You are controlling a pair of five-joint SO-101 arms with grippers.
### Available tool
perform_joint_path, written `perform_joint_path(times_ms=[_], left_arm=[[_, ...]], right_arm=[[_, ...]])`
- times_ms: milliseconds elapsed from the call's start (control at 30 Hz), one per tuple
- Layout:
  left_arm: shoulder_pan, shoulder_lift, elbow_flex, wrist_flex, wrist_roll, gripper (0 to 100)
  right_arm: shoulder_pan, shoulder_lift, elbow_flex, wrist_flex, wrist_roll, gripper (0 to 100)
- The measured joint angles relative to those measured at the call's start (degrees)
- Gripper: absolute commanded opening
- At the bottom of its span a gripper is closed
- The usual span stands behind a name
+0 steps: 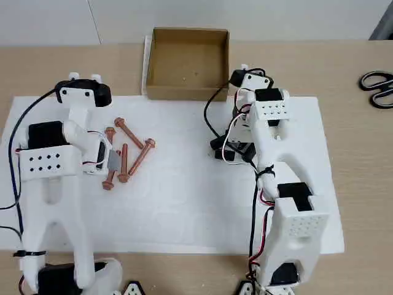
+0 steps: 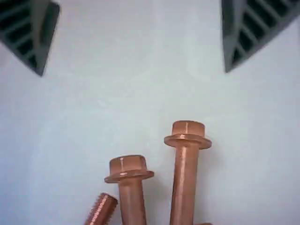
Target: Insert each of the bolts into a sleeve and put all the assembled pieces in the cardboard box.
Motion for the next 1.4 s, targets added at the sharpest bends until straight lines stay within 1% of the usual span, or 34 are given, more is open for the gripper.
perform_joint_path(times_ms=[200,367,667,933,1100,1300,1400], left_arm=[[0.0,0.0,0.0,0.4,0.0,23],[0.0,0.0,0.0,0.4,0.0,23],[0.0,0.0,0.0,0.4,0.0,23],[0.0,0.0,0.0,0.4,0.0,23],[0.0,0.0,0.0,0.4,0.0,23],[0.0,0.0,0.0,0.4,0.0,23],[0.0,0.0,0.0,0.4,0.0,23]], right_arm=[[0.5,-2.1,0.4,0.8,-0.1,28.4],[2.5,-3.1,0.5,1.6,-0.4,28.4],[2.2,-3.2,0.5,2.2,-3.0,28.4],[-1.2,2.2,0.4,1.8,-5.3,27.9],[-1.0,3.2,0.4,1.2,-5.4,17.4],[1.5,3.2,0.4,1.2,-5.3,11.9],[3.3,3.2,0.4,1.2,-5.3,6.6]])
